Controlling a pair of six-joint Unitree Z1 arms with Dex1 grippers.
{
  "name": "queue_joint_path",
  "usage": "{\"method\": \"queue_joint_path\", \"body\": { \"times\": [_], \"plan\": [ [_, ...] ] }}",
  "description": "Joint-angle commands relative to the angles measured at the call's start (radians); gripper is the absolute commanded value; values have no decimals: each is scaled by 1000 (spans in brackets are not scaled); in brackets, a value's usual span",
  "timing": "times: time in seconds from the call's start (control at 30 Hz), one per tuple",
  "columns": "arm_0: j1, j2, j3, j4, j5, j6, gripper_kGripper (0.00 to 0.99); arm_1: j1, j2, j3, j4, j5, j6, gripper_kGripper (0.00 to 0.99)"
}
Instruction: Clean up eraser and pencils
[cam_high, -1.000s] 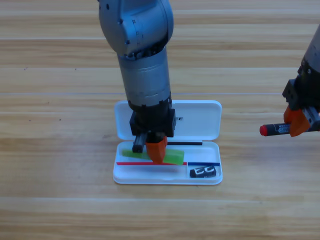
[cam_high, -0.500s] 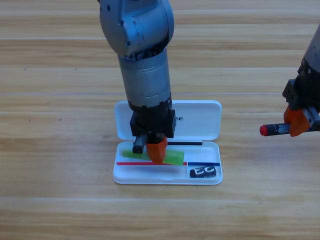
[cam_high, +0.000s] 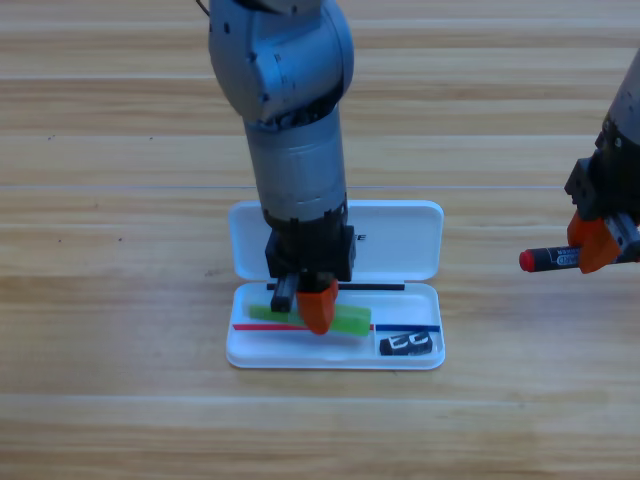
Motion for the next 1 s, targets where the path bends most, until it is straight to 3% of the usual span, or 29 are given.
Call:
{"method": "queue_joint_path", "body": {
  "times": [0.03, 0.43, 0.53, 0.57, 0.7, 0.77, 1.0],
  "plan": [
    [-22, 58, 8, -9, -9, -9, 75, 28, 44, 0, 11, 15, 4, 0],
    [-22, 52, 13, -9, -8, -6, 81, 33, 44, -1, 11, 13, 6, 0],
    [-22, 49, 13, -8, -8, -8, 186, 33, 42, -1, 11, 13, 6, 0],
    [-22, 49, 13, -8, -8, -8, 284, 33, 42, -1, 11, 13, 6, 0],
    [-22, 47, 16, -6, -9, -9, 833, 33, 44, -1, 11, 13, 4, 0],
    [-22, 45, 14, -6, -8, -8, 960, 33, 42, -1, 11, 13, 4, 0],
    [-22, 38, 13, -6, -6, -8, 990, 53, 14, -3, 12, 21, 14, 0]
  ]
}}
